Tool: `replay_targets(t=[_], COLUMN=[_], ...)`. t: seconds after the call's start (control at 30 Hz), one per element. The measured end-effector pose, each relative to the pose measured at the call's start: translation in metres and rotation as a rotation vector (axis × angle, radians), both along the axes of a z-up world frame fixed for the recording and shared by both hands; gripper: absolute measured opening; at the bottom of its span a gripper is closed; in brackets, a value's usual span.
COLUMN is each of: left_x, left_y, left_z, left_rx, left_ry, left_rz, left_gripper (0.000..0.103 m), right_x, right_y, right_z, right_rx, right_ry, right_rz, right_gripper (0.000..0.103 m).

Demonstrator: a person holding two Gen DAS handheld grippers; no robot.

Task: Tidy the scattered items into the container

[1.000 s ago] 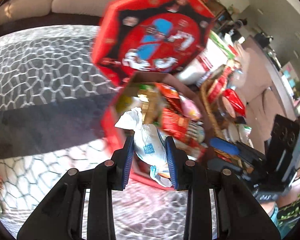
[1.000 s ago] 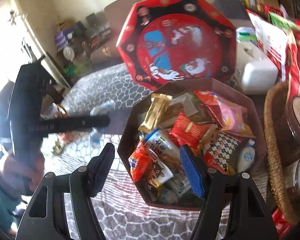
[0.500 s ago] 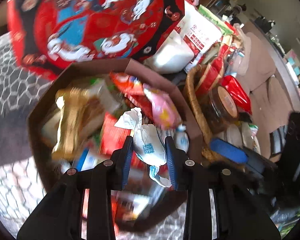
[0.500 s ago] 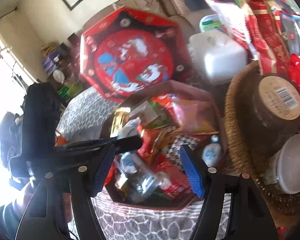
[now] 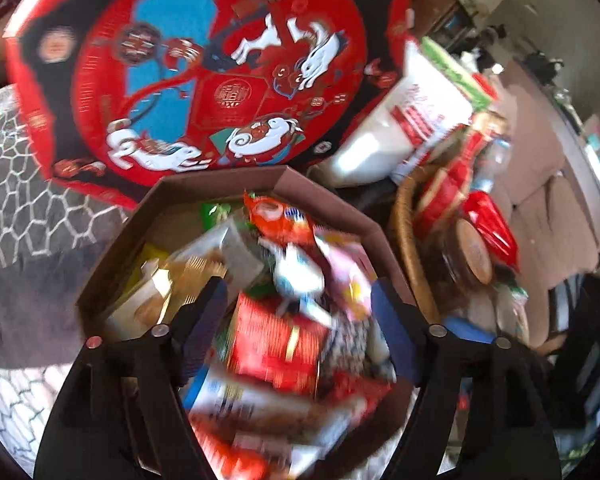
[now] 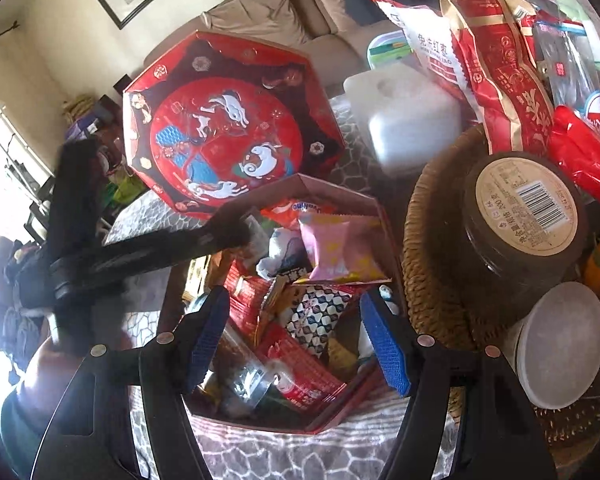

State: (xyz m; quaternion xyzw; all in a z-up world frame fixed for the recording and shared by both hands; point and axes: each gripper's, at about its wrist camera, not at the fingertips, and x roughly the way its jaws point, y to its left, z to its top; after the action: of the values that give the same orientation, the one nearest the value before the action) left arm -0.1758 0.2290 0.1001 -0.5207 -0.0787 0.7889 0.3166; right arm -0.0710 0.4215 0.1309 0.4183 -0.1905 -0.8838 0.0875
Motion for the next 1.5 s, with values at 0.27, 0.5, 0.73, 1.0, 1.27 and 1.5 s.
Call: replay_targets(t=[0.27,0.5,0.73,1.0,1.27,1.5], left_x=[0.075,0.145,0.171,0.203,0.205,0.193], left_y=[-0.085,-0.157,-0.169,-0.191,-0.210,-0.229], left_z=[0.027,-0.008,-0.035,-0.033,-0.054,-0.071], left_rx=[-0.021,-0.198,-0.222,-0.311,-0.407,-0.400], left_ry=[0.080,0.125,0.062,0.150,0.170,0.150], left_rz=[0.029,0.267,0.329,0.400,0.476,0.523], left_gripper=[0.085,0.103,0.103,0.103,0.103,0.103], right_x=[0.008,0.036,0.070,0.109,0.110,0.097], right_y=[-0.029,-0.089,-0.109,-0.156,-0.192,-0.219], right_z=[0.004,0.009,-0.015,-0.045,-0.065,-0.080], right_rx=[0.062,0.206,0.311,0.347,0.347,0.328], right_ry=[0.005,0.047,0.018,-0.005,-0.013,-0.021], right_rz=[0.051,0.097,0.009,0.032,0.041,0.046], right_gripper=[0.070,0.097,0.103,0.103,0.103,0.103])
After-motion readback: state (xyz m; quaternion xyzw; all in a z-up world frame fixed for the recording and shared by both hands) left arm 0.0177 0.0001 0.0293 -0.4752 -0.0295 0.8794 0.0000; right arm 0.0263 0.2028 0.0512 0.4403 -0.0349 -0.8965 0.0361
